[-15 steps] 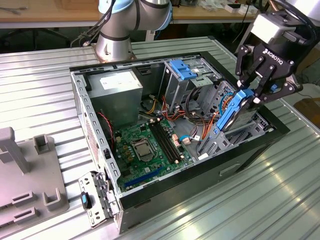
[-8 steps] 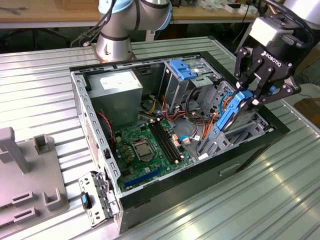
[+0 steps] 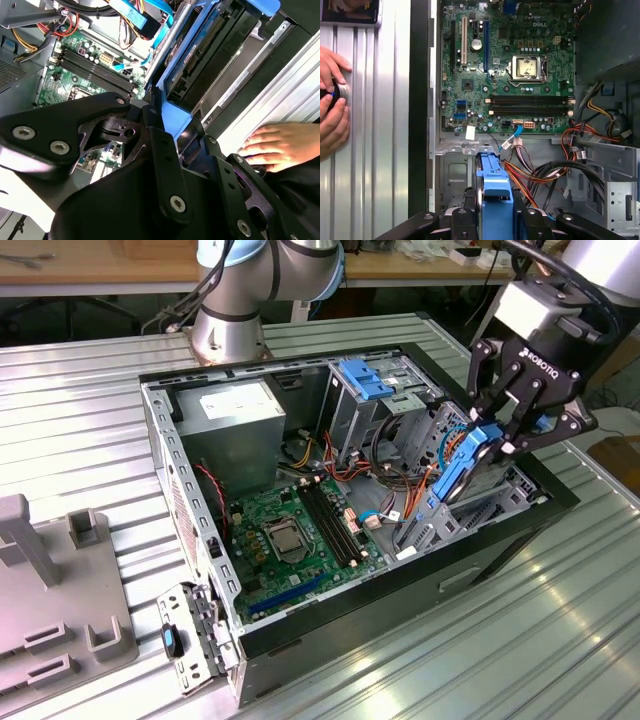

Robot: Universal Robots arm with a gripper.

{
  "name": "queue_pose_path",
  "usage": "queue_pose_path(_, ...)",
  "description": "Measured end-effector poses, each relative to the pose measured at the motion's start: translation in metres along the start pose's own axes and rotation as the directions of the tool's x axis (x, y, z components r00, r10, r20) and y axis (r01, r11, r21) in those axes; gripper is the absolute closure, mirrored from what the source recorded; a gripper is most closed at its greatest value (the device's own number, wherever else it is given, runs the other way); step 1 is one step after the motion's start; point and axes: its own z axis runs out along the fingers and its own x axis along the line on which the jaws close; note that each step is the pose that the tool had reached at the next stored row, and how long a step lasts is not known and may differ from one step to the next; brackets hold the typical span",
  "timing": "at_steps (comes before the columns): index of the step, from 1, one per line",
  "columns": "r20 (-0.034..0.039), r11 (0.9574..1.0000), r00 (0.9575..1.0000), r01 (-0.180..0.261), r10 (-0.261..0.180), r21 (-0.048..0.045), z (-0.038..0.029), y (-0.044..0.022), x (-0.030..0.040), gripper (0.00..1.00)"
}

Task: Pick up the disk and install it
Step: 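Insert the disk into the insertion slot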

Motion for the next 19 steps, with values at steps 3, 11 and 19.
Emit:
queue_pose_path(3,0.0,1.0,1.0,0.0,0.0,0.0,0.0024,-0.0001,0.0,0.63)
queue_pose_path(11,0.0,1.0,1.0,0.0,0.0,0.0,0.007,-0.0003,0.0,0.63)
queue_pose_path(19,0.0002,1.0,1.0,0.0,0.0,0.0001,0.0114,-0.0004,-0.0001,0.63)
